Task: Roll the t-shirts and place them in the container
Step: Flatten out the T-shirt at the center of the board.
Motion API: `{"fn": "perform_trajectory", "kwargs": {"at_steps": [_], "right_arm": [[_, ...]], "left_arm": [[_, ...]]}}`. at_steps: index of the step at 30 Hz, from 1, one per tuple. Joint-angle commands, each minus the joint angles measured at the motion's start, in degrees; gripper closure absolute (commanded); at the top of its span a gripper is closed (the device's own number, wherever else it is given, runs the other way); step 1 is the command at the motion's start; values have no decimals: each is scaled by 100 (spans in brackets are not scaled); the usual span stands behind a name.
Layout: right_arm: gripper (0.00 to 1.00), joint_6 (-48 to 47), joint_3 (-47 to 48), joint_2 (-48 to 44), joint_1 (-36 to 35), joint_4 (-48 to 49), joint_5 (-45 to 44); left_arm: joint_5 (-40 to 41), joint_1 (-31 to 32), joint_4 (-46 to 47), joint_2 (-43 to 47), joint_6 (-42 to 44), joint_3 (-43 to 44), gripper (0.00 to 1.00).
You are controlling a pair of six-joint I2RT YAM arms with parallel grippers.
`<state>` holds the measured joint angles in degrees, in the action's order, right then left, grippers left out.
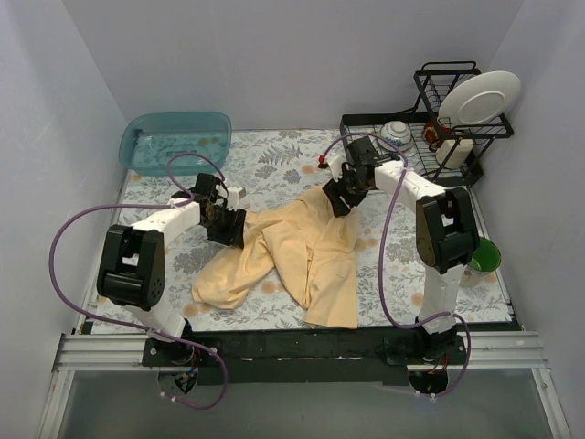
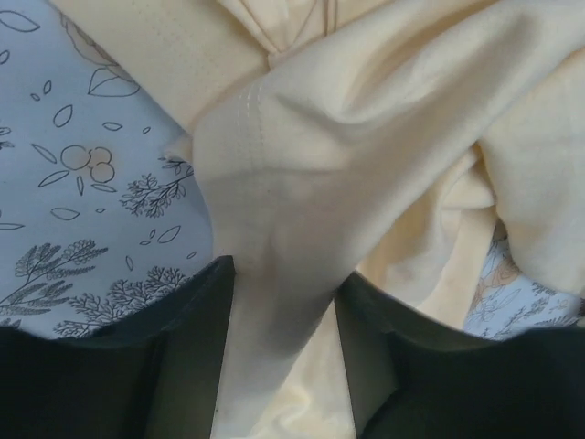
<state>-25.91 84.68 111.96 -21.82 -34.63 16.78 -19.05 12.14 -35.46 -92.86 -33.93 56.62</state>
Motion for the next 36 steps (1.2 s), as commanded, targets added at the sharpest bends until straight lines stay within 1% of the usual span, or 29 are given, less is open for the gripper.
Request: {"fn": "perform_trajectory", "kwargs": {"at_steps": [1,2,3,4,6,7,9,10,11,12,13,15,16,17,18,19,20,22,23,24,25,26,28,30,31,33,34,35,36], "right_arm": [[30,-45,417,334,-6,238,-87],[30,-89,435,396,-15,220,-87],[30,-133,409,475,-32,203,-156],[30,-160,365,510,-50,194,-209],[37,-273,207,537,-41,150,-297],[45,-318,154,528,-33,115,-306],[53,-397,40,389,-6,1,-219],[62,-388,-65,309,37,-52,-166],[66,-371,-144,230,73,-87,-105],[70,-362,-232,21,99,-148,26],[78,-345,-442,-112,152,-253,62],[87,-440,-628,-445,170,-499,98],[95,-572,-785,-586,170,-666,89],[99,-590,-1057,-727,178,-720,89],[99,-590,-1207,-1050,179,-781,80],[99,-573,-1331,-1219,205,-851,106],[99,-477,-1558,-1395,214,-974,133],[99,-380,-1744,-1878,214,-1194,264],[99,-284,-1962,-2150,214,-1447,326],[97,-239,-2069,-2283,214,-1528,422],[85,-213,-2192,-2406,205,-1564,432],[79,-186,-2280,-2607,205,-1590,449],[68,-99,-2299,-2723,222,-1486,388],[62,164,-2002,-2733,310,-1258,388],[57,305,-1878,-2689,484,-1169,431],[54,629,-1466,-2461,696,-933,528],[51,675,-1333,-2355,854,-888,520],[49,701,-1227,-2076,899,-861,494],[48,693,-1113,-1943,925,-861,441]], "left_arm": [[-590,-19,-162,-65,632,455,79],[-678,-19,-432,-92,721,525,92],[-740,-19,-540,-75,765,586,100],[-836,-19,-628,-5,809,700,100],[-960,-28,-839,275,1028,824,100],[-1039,-19,-926,382,1116,998,100],[-1179,-19,-1312,575,1448,1210,100],[-1276,-19,-1497,750,1590,1315,100],[-1520,-19,-1908,839,1731,1534,100],[-1575,-19,-2068,935,2019,1614,100],[-1628,-19,-2227,1154,2135,1685,100],[-1602,-19,-2675,1348,2555,1887,100],[-1593,-19,-2859,1410,2767,1966,100],[-1576,-19,-3261,1507,2943,2028,100],[-1567,-19,-3509,1534,3145,2185,100],[-1576,-19,-3790,1543,3608,2265,100],[-1576,-19,-4376,1534,3796,2318,100],[-1226,-19,-4417,1709,3701,2152,100],[-1094,-19,-4417,1866,3866,2021,100],[-962,-19,-4417,2277,4112,1724,100],[-917,-19,-4408,2472,4366,1512,91],[-864,-19,-4390,2622,4874,1345,74],[-750,-10,-4364,2695,5036,1054,43],[-653,-10,-4092,2415,4626,991,40],[-592,-19,-3987,2300,4493,1009,39],[-574,-19,-3444,2167,3871,965,35],[-608,-19,-3197,1984,3650,965,34],[-644,-19,-2864,1887,3431,1000,32],[-635,-19,-2687,1746,2854,1017,32]]}}
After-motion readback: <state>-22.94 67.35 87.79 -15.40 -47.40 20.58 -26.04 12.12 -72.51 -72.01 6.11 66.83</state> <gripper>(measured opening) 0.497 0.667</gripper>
